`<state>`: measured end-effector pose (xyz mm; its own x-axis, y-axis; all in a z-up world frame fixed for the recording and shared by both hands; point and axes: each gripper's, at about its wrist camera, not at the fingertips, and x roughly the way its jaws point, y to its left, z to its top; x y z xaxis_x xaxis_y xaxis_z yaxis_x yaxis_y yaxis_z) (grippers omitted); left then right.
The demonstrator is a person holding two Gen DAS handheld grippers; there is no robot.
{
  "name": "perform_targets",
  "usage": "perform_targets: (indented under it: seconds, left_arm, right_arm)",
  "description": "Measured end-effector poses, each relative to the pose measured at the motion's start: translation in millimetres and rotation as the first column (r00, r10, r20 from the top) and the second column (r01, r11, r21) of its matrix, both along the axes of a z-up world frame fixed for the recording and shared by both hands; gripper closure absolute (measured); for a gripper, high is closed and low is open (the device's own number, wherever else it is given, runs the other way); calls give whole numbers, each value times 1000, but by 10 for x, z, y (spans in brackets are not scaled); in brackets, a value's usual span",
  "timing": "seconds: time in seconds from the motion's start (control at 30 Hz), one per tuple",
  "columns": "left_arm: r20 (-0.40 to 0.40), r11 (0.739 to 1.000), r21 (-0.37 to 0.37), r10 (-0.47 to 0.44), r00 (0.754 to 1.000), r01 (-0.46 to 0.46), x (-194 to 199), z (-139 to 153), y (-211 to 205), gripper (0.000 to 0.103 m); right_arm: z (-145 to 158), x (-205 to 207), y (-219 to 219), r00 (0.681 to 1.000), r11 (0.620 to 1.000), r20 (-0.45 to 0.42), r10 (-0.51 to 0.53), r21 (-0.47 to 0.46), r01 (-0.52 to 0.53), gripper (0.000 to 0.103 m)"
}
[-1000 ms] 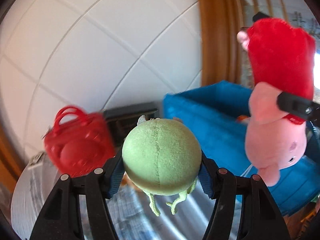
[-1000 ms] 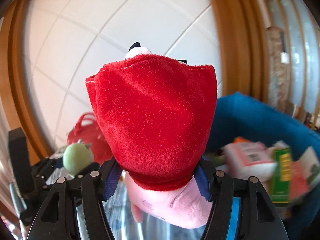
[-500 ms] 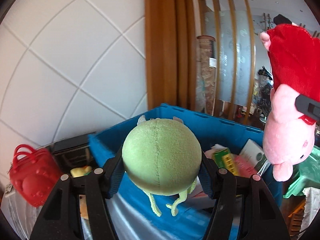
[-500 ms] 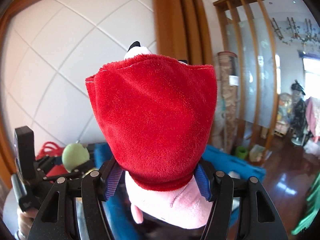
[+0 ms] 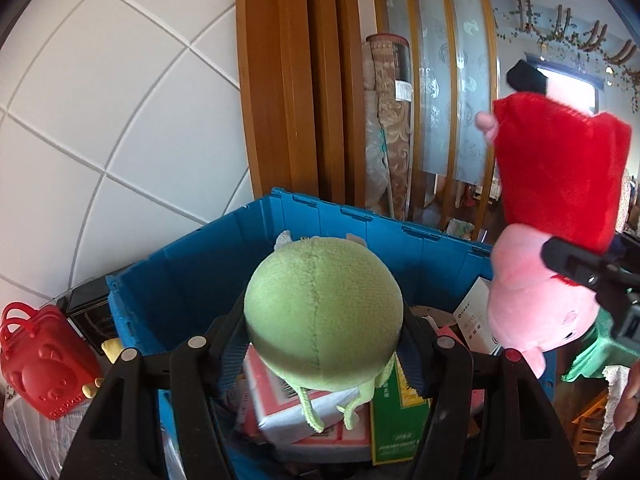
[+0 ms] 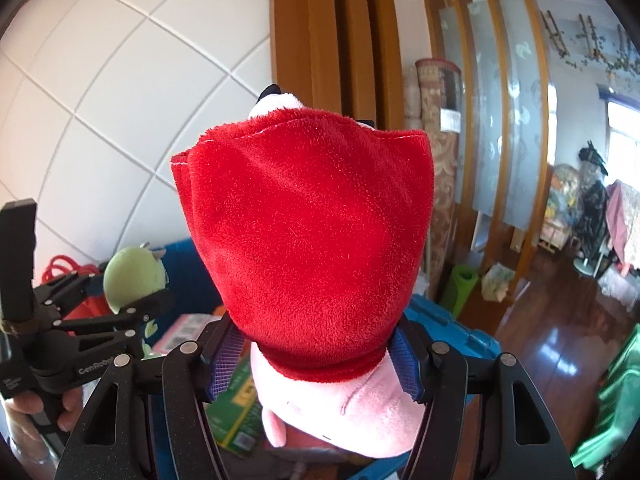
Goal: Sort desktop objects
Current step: 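Carry the green ball and pink pig plush over the blue crate, then open both grippers to drop the ball and pig into the crate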
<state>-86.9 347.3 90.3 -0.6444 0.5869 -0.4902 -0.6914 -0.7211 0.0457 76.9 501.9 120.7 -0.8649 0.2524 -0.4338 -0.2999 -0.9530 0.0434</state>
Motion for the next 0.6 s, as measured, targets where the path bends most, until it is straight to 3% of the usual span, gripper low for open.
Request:
perform_targets:
  seconds: [0.4, 0.6]
  left_arm:
    - [28, 997, -63, 47, 998, -45, -165, -141, 295, 36]
    - [18, 995, -81, 58, 998, -56, -176, -161, 330, 22]
  right_arm:
    - [-377, -352, 207, 993, 1000, 119, 16, 4, -17, 36]
    - [-530, -489, 235, 984, 999, 173, 33, 4, -34, 29]
